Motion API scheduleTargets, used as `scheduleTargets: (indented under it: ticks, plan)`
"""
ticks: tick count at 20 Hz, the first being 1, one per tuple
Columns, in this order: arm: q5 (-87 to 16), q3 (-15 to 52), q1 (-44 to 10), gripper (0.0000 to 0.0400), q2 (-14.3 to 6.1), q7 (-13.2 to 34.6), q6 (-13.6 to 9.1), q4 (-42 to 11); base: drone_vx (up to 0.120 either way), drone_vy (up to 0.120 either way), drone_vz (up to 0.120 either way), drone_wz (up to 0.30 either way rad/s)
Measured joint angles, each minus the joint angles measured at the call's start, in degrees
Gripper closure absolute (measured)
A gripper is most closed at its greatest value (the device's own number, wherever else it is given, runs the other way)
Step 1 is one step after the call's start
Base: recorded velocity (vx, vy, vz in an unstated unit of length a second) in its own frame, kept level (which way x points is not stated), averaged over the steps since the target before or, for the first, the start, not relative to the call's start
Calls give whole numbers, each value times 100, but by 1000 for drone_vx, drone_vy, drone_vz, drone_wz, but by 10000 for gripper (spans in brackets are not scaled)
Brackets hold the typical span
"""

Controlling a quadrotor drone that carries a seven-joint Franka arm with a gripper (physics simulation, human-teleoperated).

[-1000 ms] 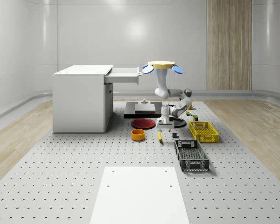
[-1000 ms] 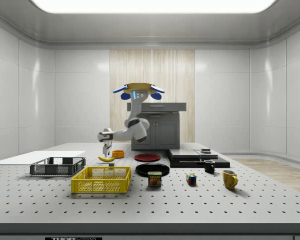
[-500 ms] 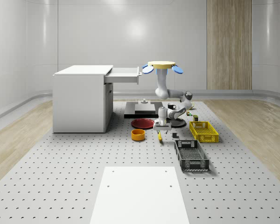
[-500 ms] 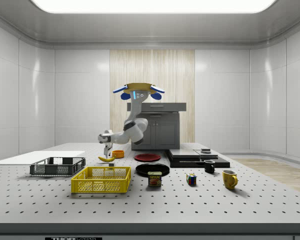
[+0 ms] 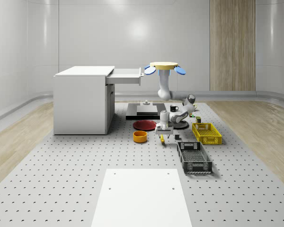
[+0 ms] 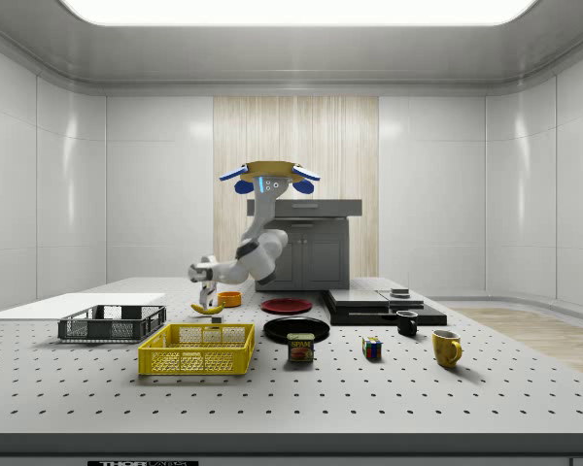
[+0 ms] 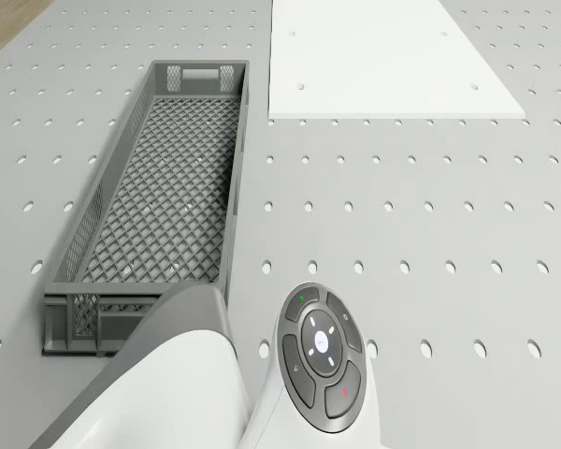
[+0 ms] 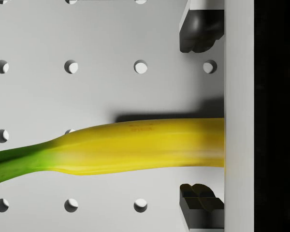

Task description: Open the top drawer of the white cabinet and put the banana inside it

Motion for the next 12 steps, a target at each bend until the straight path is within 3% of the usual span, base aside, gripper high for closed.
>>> scheduleTargets:
  ticks: [12]
  plan:
    - [360,281,296,0,319,-172,-42,254,0,0,0,0]
